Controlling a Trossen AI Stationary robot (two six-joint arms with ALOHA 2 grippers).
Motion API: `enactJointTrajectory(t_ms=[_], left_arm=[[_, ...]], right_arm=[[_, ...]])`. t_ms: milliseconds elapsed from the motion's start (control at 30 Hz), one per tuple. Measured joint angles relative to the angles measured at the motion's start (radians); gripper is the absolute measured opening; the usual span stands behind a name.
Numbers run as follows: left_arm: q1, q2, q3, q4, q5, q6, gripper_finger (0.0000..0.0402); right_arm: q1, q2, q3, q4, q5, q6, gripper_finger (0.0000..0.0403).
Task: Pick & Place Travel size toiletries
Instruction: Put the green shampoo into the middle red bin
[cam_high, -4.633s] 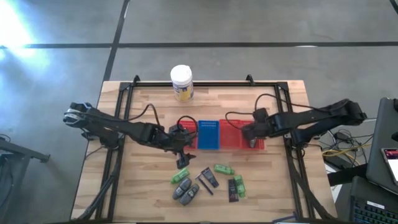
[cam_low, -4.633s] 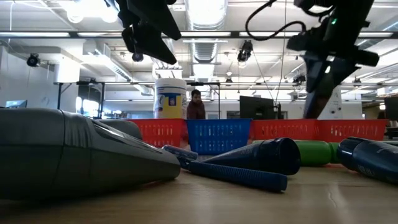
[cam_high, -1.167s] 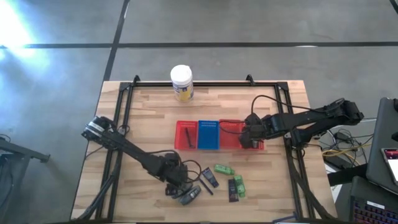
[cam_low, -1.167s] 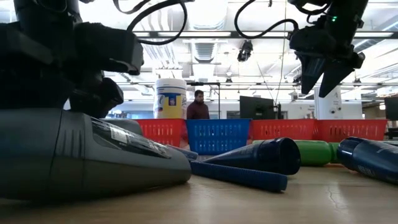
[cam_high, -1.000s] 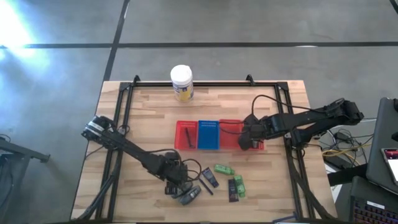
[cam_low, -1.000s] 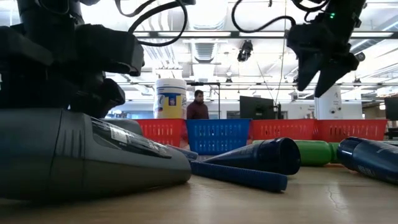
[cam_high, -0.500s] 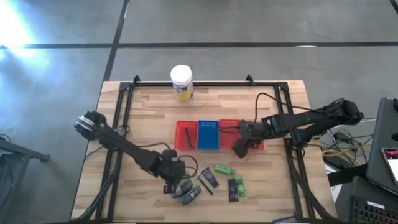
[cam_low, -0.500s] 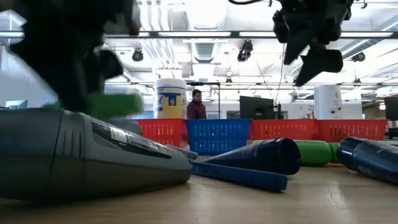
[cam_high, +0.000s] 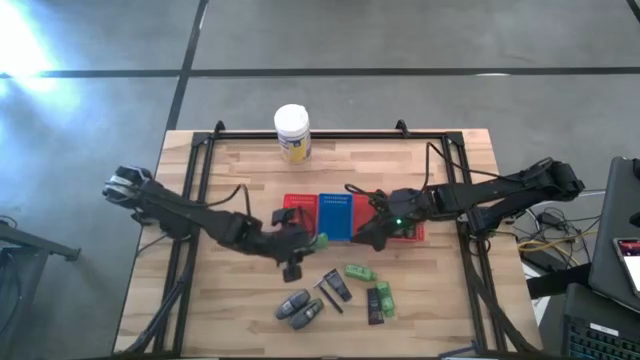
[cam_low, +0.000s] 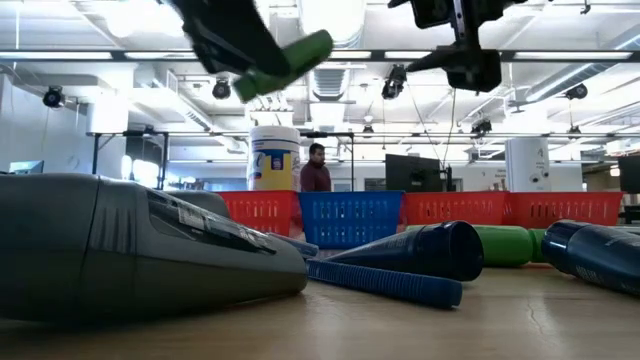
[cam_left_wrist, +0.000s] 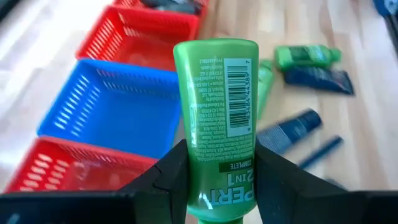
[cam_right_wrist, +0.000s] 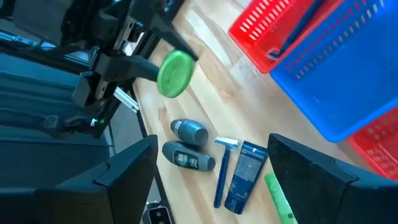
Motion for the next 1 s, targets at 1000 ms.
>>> enactJointTrajectory(t_ms=[1000], left_arm=[[0.121, 0.24, 0.257, 0.07, 0.067, 0.22, 0.0142]], right_arm=[[0.0, 0.0, 0.0, -0.008, 0.012, 0.135, 0.0291]])
